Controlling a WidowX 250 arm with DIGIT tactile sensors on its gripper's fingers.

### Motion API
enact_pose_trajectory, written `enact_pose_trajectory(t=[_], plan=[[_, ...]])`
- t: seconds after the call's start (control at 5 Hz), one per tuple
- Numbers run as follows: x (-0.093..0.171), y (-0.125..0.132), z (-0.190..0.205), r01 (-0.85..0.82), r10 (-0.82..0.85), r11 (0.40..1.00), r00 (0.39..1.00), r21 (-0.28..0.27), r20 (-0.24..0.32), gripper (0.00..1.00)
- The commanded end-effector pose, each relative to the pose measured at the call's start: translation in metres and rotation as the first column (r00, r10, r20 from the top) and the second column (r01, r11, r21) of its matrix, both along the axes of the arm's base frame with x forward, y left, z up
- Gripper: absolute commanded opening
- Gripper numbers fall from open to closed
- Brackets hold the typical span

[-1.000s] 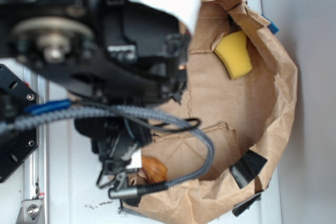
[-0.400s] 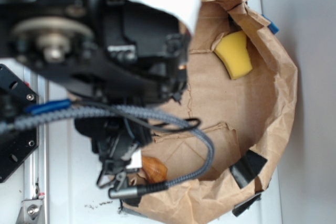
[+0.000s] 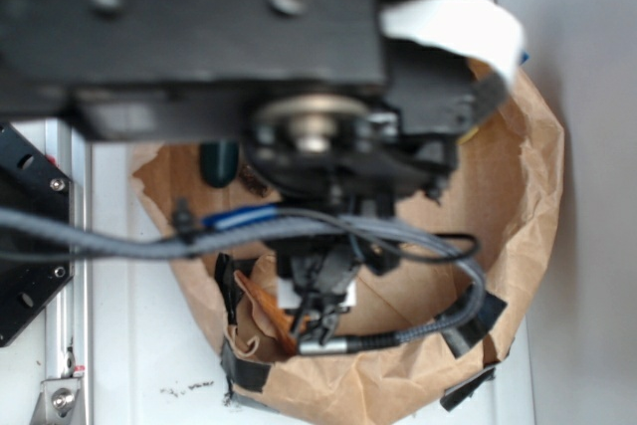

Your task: Grab the shell.

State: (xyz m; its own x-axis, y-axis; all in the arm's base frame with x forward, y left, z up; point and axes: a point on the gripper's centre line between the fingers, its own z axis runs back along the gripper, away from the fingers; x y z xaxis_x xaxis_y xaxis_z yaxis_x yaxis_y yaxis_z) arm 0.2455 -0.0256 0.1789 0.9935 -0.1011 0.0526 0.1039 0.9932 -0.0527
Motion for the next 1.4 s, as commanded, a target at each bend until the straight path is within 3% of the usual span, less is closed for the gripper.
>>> enact_pose_trajectory(t=[0.0, 0.4, 0.6, 0.8, 1.2], plan=[[0.004, -0.005, -0.012, 0.189, -0.188, 0.982, 0.981, -0.023, 0.041, 1.0], [0.019, -0.005, -0.055, 0.228, -0.232, 0.971, 0.972, -0.075, -0.049, 1.0], [0.013, -0.008, -0.07, 0.3, -0.324, 0.934, 0.94, -0.194, -0.107, 1.0], [0.0, -0.016, -0.073, 0.405, -0.445, 0.877, 0.888, -0.258, -0.118, 1.0], [-0.013, -0.022, -0.065, 0.479, -0.512, 0.844, 0.853, -0.24, -0.098, 1.0]])
